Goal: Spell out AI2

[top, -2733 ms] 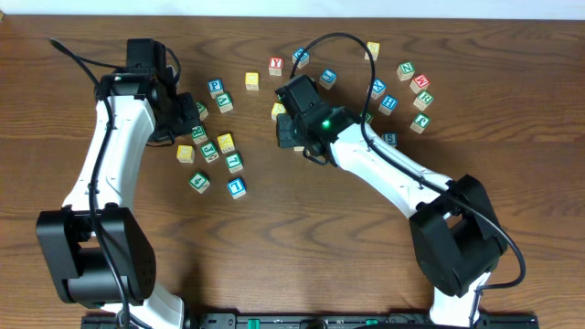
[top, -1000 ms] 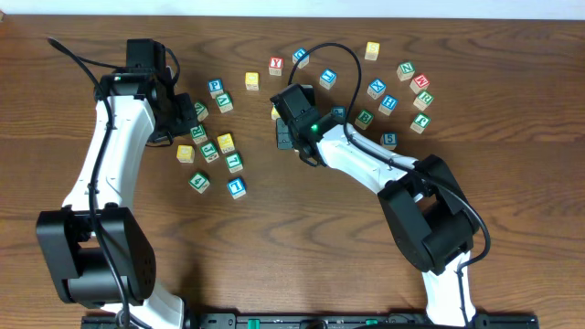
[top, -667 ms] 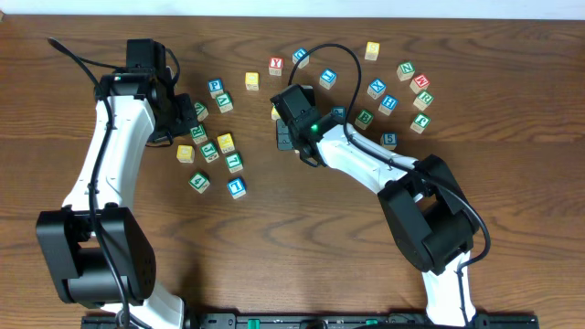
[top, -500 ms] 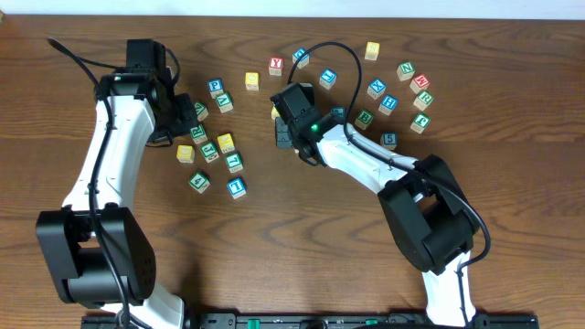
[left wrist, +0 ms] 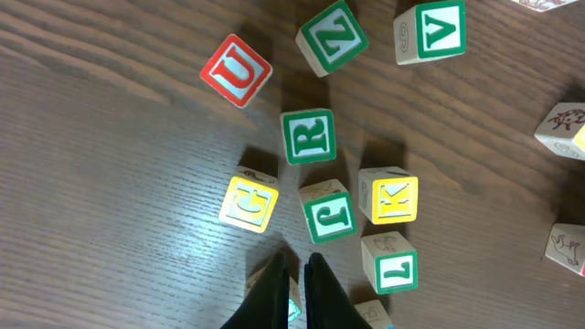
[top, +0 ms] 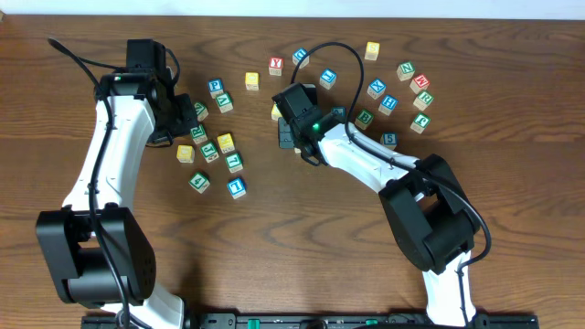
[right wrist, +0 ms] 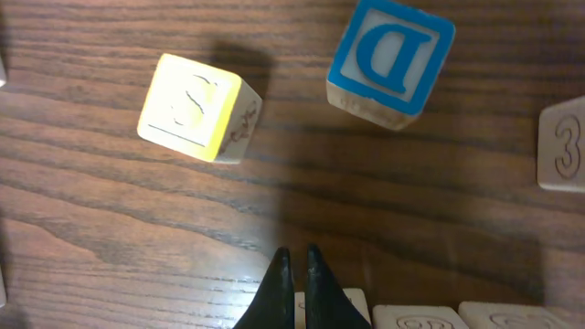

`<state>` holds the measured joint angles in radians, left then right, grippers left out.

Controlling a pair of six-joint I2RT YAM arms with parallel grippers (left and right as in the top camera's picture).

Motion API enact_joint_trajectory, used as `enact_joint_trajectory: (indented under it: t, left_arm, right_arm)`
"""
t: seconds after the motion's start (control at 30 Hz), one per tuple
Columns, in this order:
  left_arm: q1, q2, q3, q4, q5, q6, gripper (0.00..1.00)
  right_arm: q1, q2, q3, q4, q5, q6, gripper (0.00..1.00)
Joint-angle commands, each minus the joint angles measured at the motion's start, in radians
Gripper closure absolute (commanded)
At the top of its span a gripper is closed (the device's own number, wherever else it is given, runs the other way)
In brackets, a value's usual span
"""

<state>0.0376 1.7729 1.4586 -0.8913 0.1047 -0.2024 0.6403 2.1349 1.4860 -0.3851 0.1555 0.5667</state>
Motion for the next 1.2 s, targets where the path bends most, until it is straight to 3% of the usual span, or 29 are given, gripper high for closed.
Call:
enact_joint_trajectory:
  t: [0.0,0.6,0.9,1.17]
  left_arm:
    - [0.003,0.006,0.010,-0.006,-0.012,0.006,0.92]
    - [0.003,0.006,0.010,-0.010,-0.012,0.006,0.92]
    - [0.003,0.006,0.010,-0.009,-0.013,0.006,0.92]
    - [0.003,0.006,0.010,-0.009,-0.013,0.006,0.92]
  right_arm:
    - [-0.006,0.012,0.005,-0.008,0.022,0.024,0.99]
    - [-0.010,0.012,0.019,-0.019,0.021,0.037,0.99]
    - [0.012,0.012,0.044,0.014,-0.088,-0.084,0.99]
    - [0.016,0.012,0.044,-0.048,-0.134,-0.085,0.99]
